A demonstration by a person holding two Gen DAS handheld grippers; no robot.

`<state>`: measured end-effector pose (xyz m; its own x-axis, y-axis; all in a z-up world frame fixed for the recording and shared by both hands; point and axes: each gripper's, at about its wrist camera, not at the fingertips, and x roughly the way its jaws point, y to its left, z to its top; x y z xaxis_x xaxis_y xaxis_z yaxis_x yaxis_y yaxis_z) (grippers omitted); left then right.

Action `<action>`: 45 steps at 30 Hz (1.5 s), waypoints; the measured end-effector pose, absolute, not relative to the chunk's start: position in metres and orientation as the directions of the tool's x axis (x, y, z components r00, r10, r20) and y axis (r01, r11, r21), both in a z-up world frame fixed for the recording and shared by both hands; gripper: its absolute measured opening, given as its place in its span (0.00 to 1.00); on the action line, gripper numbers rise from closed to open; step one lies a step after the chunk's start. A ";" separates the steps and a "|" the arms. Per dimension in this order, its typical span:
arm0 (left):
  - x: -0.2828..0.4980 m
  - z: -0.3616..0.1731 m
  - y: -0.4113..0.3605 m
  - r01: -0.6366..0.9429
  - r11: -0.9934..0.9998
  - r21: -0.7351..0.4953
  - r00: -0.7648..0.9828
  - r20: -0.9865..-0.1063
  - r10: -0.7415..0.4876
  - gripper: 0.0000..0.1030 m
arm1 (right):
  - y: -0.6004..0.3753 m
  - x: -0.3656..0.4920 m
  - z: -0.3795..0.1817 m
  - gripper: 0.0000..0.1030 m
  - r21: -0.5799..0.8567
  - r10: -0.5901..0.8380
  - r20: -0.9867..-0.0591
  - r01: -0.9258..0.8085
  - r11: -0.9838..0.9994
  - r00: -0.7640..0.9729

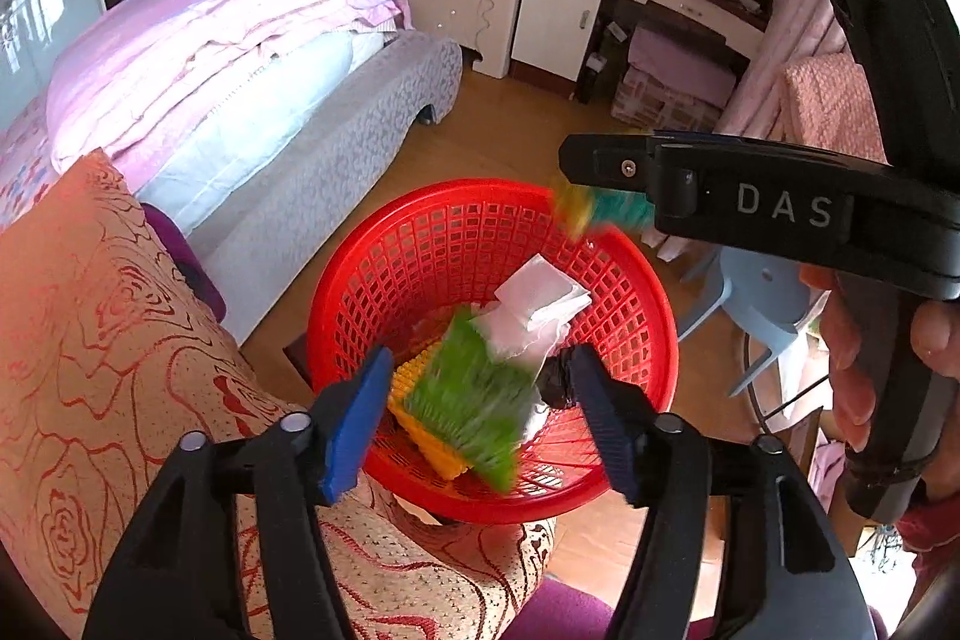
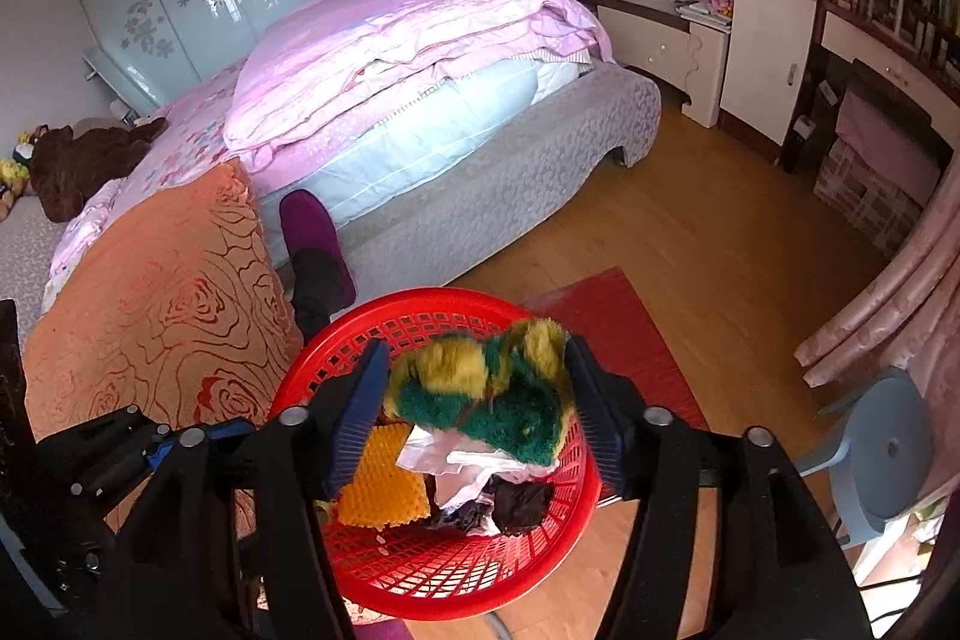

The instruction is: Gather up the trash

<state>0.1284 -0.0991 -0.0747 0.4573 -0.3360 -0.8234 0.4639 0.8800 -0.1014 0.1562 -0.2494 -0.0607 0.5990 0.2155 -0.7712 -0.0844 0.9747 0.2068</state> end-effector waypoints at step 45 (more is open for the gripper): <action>0.069 -0.004 -0.019 0.254 0.967 0.002 0.683 -0.709 -0.178 0.85 | -0.241 0.073 -0.015 0.94 0.206 0.171 -0.701 -0.034 0.978 0.692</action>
